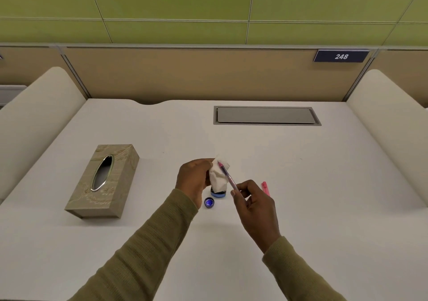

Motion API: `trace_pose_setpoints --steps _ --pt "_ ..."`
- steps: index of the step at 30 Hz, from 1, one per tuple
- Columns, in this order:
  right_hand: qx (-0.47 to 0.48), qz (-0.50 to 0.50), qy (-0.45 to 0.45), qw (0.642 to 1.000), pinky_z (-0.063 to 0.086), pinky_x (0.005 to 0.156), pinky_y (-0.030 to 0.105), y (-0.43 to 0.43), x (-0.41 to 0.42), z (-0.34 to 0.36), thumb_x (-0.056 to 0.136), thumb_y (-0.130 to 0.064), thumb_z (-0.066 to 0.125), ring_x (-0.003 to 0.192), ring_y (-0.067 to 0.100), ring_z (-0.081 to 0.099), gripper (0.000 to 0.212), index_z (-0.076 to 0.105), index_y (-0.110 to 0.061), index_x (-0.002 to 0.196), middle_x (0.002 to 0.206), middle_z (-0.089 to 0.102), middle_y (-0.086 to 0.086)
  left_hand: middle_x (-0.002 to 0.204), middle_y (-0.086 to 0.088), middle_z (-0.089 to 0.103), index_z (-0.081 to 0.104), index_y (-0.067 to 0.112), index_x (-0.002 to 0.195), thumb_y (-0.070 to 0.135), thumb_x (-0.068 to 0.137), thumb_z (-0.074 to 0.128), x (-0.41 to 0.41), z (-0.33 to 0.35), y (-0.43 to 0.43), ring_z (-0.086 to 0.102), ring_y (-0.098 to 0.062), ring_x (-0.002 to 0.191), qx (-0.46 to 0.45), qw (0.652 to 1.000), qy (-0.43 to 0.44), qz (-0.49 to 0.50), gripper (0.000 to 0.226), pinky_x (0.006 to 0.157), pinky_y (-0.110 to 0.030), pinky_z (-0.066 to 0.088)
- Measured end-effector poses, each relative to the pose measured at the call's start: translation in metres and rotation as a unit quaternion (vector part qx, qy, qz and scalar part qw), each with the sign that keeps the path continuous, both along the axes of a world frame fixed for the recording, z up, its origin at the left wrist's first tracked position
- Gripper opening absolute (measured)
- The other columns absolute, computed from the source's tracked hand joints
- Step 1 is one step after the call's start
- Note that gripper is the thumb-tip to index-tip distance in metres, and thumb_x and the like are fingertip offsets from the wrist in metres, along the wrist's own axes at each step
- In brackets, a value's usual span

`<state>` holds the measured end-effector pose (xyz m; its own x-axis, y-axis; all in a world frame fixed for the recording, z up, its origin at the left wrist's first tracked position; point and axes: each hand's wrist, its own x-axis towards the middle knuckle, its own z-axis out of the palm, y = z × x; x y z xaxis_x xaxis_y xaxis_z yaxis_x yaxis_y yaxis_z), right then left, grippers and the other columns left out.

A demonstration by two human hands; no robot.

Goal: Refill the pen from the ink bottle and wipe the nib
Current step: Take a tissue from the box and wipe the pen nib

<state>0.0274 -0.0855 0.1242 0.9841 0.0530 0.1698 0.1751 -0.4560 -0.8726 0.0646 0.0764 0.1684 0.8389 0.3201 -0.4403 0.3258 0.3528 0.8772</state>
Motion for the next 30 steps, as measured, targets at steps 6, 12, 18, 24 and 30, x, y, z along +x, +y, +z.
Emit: trace_pose_setpoints --steps 6,12,18,24,30 --pt "-0.02 -0.007 -0.012 1.0 0.031 0.097 0.046 -0.005 0.004 0.001 0.095 -0.021 0.068 0.049 0.009 0.043 0.005 0.066 -0.022 0.091 0.065 0.055 -0.009 0.109 -0.023 0.072 0.067 -0.01 0.109 -0.011 0.09 0.049 -0.006 -0.004 0.005 0.07 -0.03 0.096 -0.131 0.988 -0.037 -0.067 0.027 0.088 -0.036 0.056" --pt "-0.003 0.025 -0.006 1.0 0.022 0.098 0.043 -0.001 -0.005 0.008 0.096 -0.022 0.067 0.048 0.017 0.048 0.007 0.067 -0.023 0.09 0.066 0.062 -0.005 0.098 -0.013 0.077 0.072 0.002 0.101 0.001 0.088 0.066 -0.006 -0.014 -0.002 0.073 -0.028 0.088 -0.06 0.996 -0.049 -0.039 0.014 0.083 -0.038 0.058" --pt "0.044 0.052 0.053 0.996 0.044 0.078 0.035 -0.005 -0.006 0.007 0.098 -0.03 0.064 0.049 0.02 0.053 0.008 0.068 -0.029 0.092 0.069 0.069 -0.003 0.095 -0.015 0.077 0.073 0.0 0.096 0.001 0.086 0.068 -0.006 -0.014 -0.002 0.073 -0.026 0.084 -0.065 0.996 -0.055 -0.027 0.011 0.083 -0.037 0.059" --pt "0.097 0.066 0.126 0.985 0.044 0.05 0.024 -0.011 -0.01 0.009 0.1 -0.029 0.06 0.049 0.011 0.048 0.012 0.069 -0.024 0.093 0.075 0.071 0.002 0.089 -0.013 0.076 0.07 -0.002 0.092 0.002 0.086 0.068 -0.003 -0.011 -0.004 0.072 -0.024 0.079 -0.104 0.993 -0.059 0.004 0.008 0.07 -0.03 0.06" --pt "0.138 0.063 0.183 0.971 0.043 0.053 0.02 -0.019 -0.021 0.005 0.1 -0.03 0.06 0.052 0.013 0.051 0.014 0.071 -0.022 0.097 0.08 0.073 0.004 0.094 -0.013 0.071 0.066 0.002 0.094 0.004 0.09 0.065 0.006 -0.006 0.008 0.068 -0.022 0.079 -0.102 0.991 -0.068 0.057 0.005 0.062 -0.025 0.058"
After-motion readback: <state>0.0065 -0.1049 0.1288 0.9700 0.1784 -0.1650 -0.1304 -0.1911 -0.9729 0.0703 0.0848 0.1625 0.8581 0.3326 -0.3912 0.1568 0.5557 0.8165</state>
